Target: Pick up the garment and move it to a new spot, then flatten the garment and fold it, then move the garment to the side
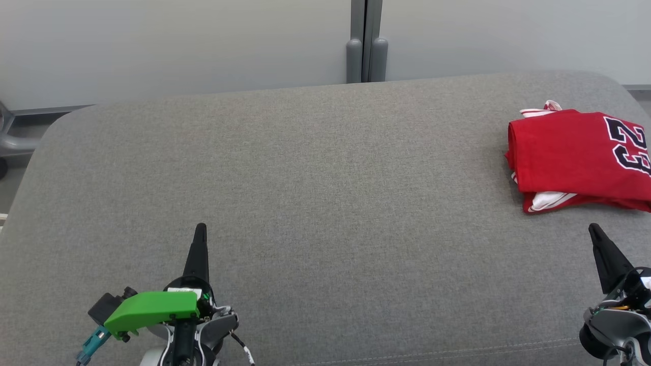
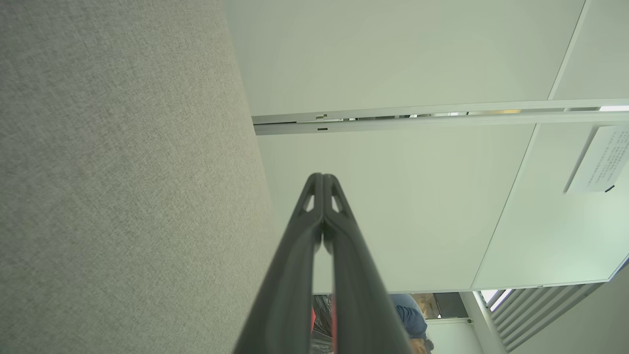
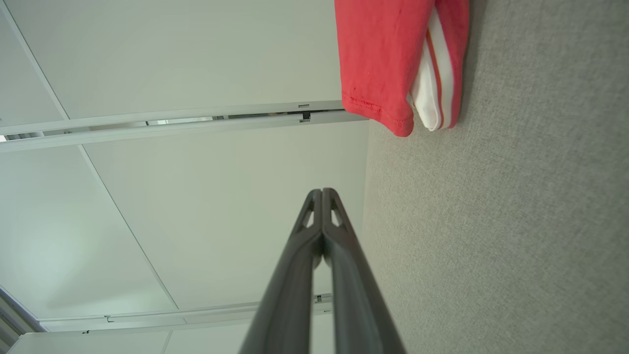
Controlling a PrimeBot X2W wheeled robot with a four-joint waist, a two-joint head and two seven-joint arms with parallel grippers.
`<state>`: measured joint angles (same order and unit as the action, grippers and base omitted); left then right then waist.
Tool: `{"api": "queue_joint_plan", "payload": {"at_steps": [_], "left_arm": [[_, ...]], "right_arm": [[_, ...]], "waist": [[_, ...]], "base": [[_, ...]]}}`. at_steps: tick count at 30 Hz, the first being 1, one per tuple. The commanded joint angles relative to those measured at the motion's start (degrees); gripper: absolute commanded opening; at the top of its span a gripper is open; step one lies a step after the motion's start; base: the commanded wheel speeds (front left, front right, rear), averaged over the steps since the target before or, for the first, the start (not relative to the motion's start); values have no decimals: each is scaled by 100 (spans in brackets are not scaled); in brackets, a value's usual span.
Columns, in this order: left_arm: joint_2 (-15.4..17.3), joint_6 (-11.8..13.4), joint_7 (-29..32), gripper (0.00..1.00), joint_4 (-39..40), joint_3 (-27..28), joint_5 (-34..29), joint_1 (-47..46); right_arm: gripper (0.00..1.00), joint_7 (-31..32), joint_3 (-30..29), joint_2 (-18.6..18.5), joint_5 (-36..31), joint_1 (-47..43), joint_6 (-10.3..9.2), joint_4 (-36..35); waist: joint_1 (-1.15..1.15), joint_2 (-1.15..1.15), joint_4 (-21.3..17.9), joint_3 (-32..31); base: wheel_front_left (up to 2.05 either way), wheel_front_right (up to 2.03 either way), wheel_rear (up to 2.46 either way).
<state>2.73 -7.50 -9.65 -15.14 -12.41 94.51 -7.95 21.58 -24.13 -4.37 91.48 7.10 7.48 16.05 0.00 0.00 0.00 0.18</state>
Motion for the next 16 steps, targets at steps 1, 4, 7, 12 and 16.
{"api": "queue_joint_plan", "payload": {"at_steps": [1, 4, 7, 12, 16], "left_arm": [[7, -23, 15, 0, 3, 23, 52, -75], [7, -23, 15, 0, 2, 23, 52, -75], [7, -23, 15, 0, 3, 23, 52, -75], [7, -23, 14, 0, 2, 23, 52, -75], [7, -23, 14, 0, 3, 23, 52, -75]], "right_arm": [[0, 18, -20, -5, -24, 46, 2, 6], [0, 22, -22, -2, -28, 47, 2, 6], [0, 25, -25, 0, -26, 48, 2, 6], [0, 32, -30, 5, -32, 49, 2, 7], [0, 37, -33, 8, -36, 50, 2, 7]], "waist": [[0, 0, 0, 0], [0, 0, 0, 0], [0, 0, 0, 0], [0, 0, 0, 0], [0, 0, 0, 0]], "base": [[0, 0, 0], [0, 0, 0], [0, 0, 0], [0, 0, 0], [0, 0, 0]]}}
